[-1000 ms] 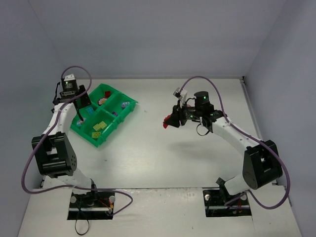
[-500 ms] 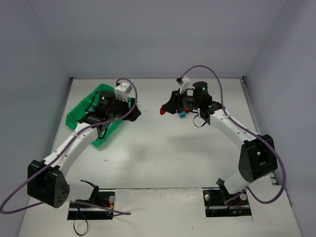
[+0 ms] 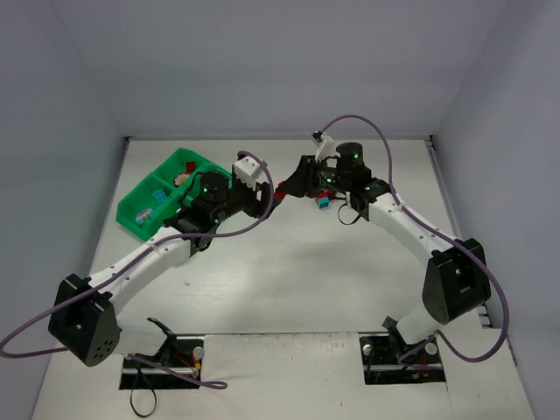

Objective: Sort the legos into containers by color

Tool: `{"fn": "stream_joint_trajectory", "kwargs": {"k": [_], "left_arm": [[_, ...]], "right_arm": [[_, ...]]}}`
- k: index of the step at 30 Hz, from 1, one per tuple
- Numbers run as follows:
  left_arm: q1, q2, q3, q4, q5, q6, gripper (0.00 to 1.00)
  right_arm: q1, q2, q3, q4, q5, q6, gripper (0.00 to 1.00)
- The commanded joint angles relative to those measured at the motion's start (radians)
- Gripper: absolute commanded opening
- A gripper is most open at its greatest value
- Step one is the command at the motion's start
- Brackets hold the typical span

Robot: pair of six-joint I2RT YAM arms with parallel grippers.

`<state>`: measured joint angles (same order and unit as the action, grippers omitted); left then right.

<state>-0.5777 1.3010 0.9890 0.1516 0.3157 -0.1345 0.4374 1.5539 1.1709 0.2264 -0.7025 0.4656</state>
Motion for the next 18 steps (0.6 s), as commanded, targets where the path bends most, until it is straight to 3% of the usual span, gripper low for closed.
{"fn": "stream_joint_trajectory", "kwargs": {"k": [1,12,15,18], "left_arm": [[-0.014,0.02,0.053,0.166,0.012,0.036,0.59],[-0.019,0.067,0.063,0.232,0.046,0.023,0.58],[-0.021,0.069,0.06,0.246,0.04,0.016,0.44],[-0.021,0.07,0.056,0.259,0.036,0.012,0.18]], "right_arm": [[0.017,-0.021,0.046,0.071,-0.008,0.054,0.05],[0.034,-0.025,0.047,0.087,-0.041,0.103,0.06],[0.04,-0.018,0.044,0.093,-0.045,0.107,0.06],[0.044,-0.015,0.038,0.096,-0.043,0.11,0.07]]}}
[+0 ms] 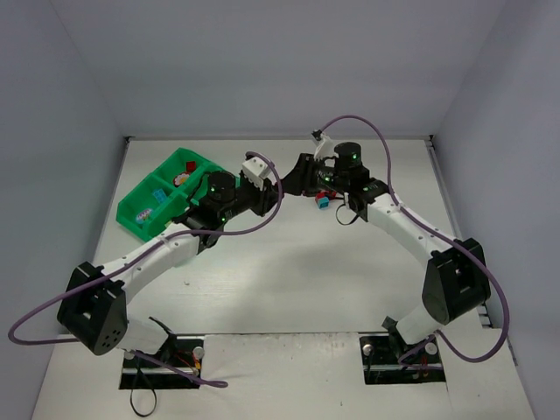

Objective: Sort the legos into containers by color

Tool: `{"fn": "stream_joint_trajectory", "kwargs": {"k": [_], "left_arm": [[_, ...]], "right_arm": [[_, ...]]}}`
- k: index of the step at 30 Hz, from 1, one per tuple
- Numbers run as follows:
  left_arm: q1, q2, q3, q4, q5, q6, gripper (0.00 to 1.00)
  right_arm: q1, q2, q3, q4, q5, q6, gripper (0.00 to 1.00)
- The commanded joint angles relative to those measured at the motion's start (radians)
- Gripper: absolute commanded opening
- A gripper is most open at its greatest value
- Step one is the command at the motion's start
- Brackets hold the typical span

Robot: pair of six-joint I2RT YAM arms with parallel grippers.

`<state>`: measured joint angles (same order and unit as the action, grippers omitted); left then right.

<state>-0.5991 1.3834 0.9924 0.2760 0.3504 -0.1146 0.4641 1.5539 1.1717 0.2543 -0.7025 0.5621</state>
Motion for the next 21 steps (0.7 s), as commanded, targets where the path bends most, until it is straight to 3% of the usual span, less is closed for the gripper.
{"fn": "stream_joint_trajectory", "kwargs": {"k": [1,2,4,8,11,16,21], "left_arm": [[0.002,-0.014,0.046,0.137,0.001,-0.008,0.12],[0.002,-0.012,0.043,0.137,0.002,-0.01,0.05],[0.002,-0.018,0.031,0.138,0.005,-0.008,0.0],[0.002,-0.027,0.005,0.141,0.002,-0.011,0.0],[0.002,-0.035,-0.014,0.141,-0.001,-0.014,0.0],[0.013,-0.034,-0.038,0.108,-0.027,-0.011,0.0],[0.076,-0.012,-0.032,0.036,-0.094,-0.072,0.0]], "right_arm": [[0.019,-0.015,0.033,0.069,-0.043,0.012,0.08],[0.018,-0.014,0.031,0.071,-0.043,0.012,0.1],[0.018,-0.017,0.029,0.072,-0.04,0.007,0.19],[0.013,-0.017,0.028,0.069,-0.017,0.002,0.63],[0.001,-0.017,0.028,0.065,0.02,-0.002,0.78],[-0.07,-0.015,0.049,0.011,0.069,-0.036,0.9],[-0.204,-0.051,0.075,-0.105,0.175,-0.137,0.91]]}}
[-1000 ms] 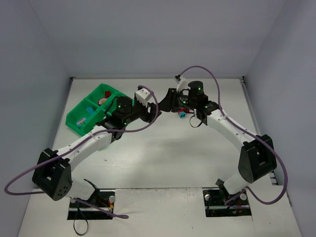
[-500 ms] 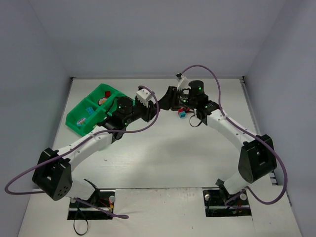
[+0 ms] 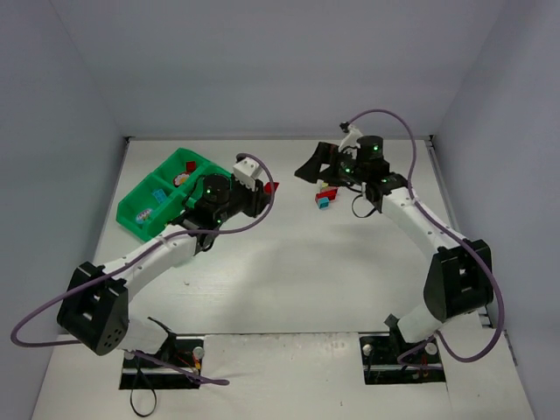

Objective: Sort the legos into containers by color

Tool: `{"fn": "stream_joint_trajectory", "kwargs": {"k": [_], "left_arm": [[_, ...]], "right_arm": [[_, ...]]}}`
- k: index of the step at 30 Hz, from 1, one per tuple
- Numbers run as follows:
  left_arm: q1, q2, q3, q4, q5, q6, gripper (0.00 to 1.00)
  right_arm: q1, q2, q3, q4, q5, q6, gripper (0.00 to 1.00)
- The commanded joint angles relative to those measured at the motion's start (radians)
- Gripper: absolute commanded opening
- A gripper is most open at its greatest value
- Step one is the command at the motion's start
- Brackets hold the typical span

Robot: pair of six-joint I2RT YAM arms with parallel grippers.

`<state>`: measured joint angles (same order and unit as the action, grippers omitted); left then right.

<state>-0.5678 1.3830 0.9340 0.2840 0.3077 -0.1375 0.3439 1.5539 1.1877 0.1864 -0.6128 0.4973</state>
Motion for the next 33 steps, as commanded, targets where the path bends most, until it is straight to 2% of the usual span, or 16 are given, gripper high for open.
{"fn": "stream_joint_trajectory", "kwargs": {"k": [1,3,7,15,18,21,22,25,26,29,33], "left_arm": [[0.084,-0.009,0.035,-0.001,-0.056,-0.071,0.0],[0.13,0.008,0.081,-0.04,-0.082,-0.085,0.0],[0.274,0.077,0.228,-0.224,-0.15,-0.06,0.0],[0.488,0.339,0.514,-0.426,-0.206,0.099,0.01],[0.536,0.427,0.626,-0.479,-0.219,0.116,0.1],[0.552,0.493,0.672,-0.486,-0.265,0.136,0.16],[0.557,0.525,0.71,-0.493,-0.272,0.136,0.23],[0.563,0.58,0.778,-0.526,-0.271,0.136,0.33],[0.563,0.591,0.785,-0.529,-0.285,0.168,0.4],[0.563,0.616,0.807,-0.534,-0.298,0.173,0.49],[0.597,0.623,0.799,-0.522,-0.312,0.167,0.55]], "right_arm": [[-0.104,-0.06,0.058,-0.053,0.128,-0.084,0.91],[-0.144,-0.083,0.041,-0.096,0.171,-0.14,0.91],[-0.164,-0.117,-0.005,-0.133,0.243,-0.21,0.91],[-0.166,-0.149,-0.099,-0.137,0.222,-0.249,0.91],[-0.167,-0.156,-0.132,-0.14,0.222,-0.269,0.91],[-0.166,-0.156,-0.143,-0.14,0.235,-0.286,0.91],[-0.166,-0.152,-0.146,-0.143,0.237,-0.289,0.91],[-0.164,-0.146,-0.148,-0.146,0.24,-0.295,0.91],[-0.164,-0.143,-0.148,-0.146,0.243,-0.296,0.91],[-0.164,-0.134,-0.149,-0.15,0.243,-0.299,0.91],[-0.164,-0.112,-0.152,-0.154,0.252,-0.31,0.91]]}}
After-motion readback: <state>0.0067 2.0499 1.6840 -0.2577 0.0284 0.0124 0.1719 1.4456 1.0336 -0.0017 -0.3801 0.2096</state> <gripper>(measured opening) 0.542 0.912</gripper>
